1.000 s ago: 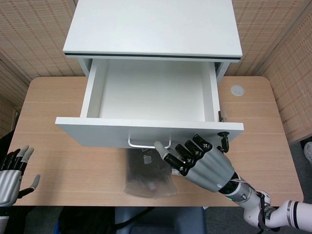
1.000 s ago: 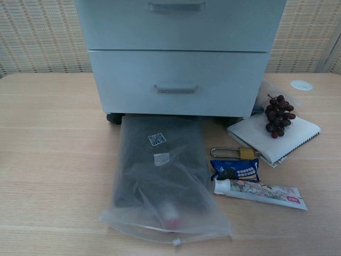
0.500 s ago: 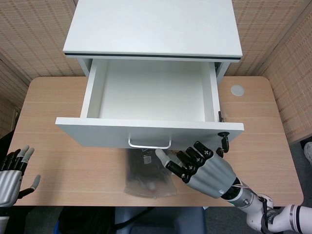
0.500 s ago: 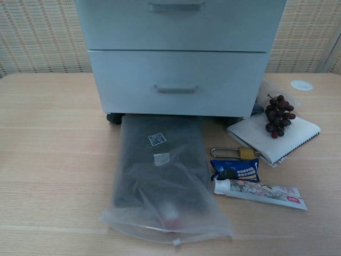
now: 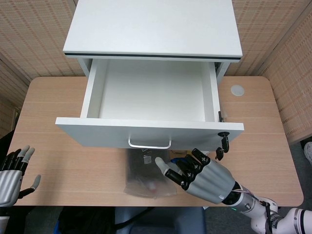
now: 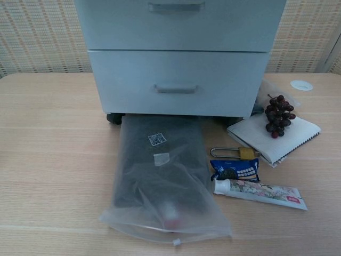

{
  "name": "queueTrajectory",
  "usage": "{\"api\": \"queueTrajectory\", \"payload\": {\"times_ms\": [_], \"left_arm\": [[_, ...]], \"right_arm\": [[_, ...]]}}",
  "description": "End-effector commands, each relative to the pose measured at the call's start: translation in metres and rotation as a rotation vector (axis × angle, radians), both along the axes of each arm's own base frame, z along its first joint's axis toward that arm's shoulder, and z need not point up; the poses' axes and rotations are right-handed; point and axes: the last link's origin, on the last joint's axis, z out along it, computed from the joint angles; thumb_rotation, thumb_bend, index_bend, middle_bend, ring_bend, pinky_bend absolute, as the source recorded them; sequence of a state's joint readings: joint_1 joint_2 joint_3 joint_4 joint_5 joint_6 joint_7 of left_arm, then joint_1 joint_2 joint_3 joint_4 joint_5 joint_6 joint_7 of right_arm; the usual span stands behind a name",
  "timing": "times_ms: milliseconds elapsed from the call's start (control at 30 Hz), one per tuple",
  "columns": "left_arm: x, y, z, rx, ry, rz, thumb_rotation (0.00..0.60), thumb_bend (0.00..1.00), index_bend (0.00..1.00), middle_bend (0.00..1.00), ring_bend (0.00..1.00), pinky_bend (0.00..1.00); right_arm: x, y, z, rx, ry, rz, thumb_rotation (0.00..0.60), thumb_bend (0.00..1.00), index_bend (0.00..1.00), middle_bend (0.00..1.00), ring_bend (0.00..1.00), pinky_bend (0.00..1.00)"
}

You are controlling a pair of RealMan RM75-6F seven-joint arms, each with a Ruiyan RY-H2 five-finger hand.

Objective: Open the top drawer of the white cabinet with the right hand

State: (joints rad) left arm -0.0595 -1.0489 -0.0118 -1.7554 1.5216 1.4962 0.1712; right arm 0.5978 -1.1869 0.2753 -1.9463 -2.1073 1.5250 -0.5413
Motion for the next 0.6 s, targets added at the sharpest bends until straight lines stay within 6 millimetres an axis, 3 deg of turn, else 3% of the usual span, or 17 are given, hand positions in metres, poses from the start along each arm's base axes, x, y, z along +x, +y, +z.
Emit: {"api": "queueTrajectory", "payload": {"times_ms": [33, 600], "left_arm": [[0.000, 0.000, 0.000, -0.002, 0.001, 0.000, 0.600, 0.38, 0.00, 0.00, 0.00, 0.07], [0.002, 0.002, -0.001, -0.007, -0.002, -0.017, 0.600, 0.38, 0.00, 0.00, 0.00, 0.07]], "right_arm": [[-0.004, 0.003, -0.001, 0.008, 0.009, -0.007, 0.600, 0.15, 0.39, 0.92, 0.98, 1.00], [-0.050, 0.023, -0.004, 0.046, 0.017, -0.133, 0.600, 0.16, 0.39, 0.92, 0.98, 1.00]]}}
